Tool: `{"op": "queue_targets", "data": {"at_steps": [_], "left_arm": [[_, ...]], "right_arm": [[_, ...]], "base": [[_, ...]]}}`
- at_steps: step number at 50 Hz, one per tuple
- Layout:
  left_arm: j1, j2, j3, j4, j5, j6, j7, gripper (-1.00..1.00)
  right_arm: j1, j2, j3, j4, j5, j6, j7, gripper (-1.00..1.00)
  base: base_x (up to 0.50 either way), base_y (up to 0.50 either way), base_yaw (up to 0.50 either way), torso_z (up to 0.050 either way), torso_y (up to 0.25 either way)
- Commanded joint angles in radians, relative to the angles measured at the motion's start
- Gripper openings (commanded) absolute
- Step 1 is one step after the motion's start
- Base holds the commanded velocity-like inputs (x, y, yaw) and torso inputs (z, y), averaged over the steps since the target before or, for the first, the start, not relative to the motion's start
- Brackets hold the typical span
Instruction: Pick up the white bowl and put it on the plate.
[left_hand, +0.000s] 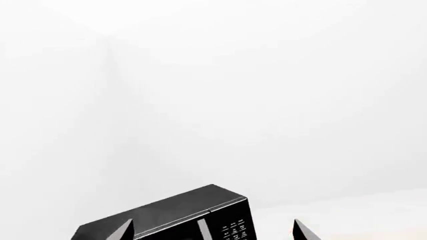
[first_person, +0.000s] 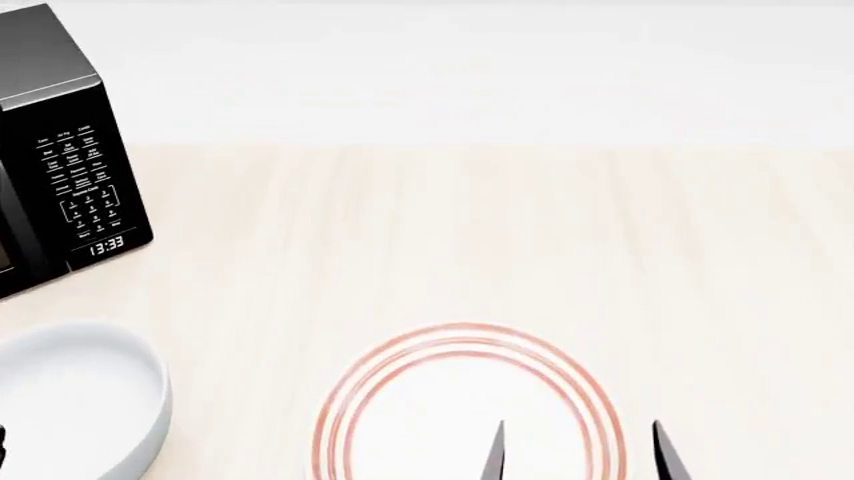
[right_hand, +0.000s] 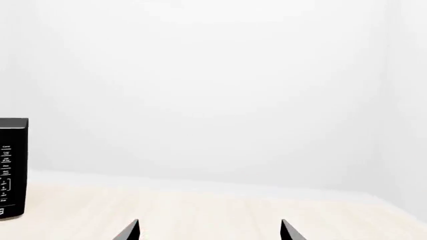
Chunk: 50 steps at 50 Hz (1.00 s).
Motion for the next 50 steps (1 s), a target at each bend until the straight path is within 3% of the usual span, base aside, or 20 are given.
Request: {"op": "queue_targets", "data": {"at_steps": [1, 24, 34, 42, 50], "left_arm": [[-0.420, -0.058, -0.217, -0.384, 0.054, -0.510, 0.216, 1.00], [-0.516, -0.070, -0.295, -0.494, 0.006, -0.696, 0.254, 1.00], [-0.515, -0.077, -0.304, -0.531, 0.001, -0.697, 0.249, 1.00], [-0.443, -0.141, -0.262, -0.560, -0.012, -0.641, 0.284, 1.00], [-0.426, -0.152, -0.266, -0.609, -0.028, -0.591, 0.292, 1.00]], "right_arm": [[0.004, 0.007, -0.009, 0.024, 0.007, -0.006, 0.003, 1.00], [0.009, 0.028, -0.027, 0.042, 0.019, -0.017, 0.028, 1.00], [0.013, 0.037, -0.034, 0.042, 0.025, -0.016, 0.039, 1.00], [0.015, 0.042, -0.043, 0.047, 0.027, -0.017, 0.046, 1.00], [0.018, 0.048, -0.050, 0.052, 0.029, -0.020, 0.052, 1.00]], "base": [[0.00, 0.00, 0.00, 0.000, 0.000], [0.00, 0.00, 0.00, 0.000, 0.000], [0.00, 0.00, 0.00, 0.000, 0.000], [0.00, 0.00, 0.00, 0.000, 0.000], [0.00, 0.00, 0.00, 0.000, 0.000]]}}
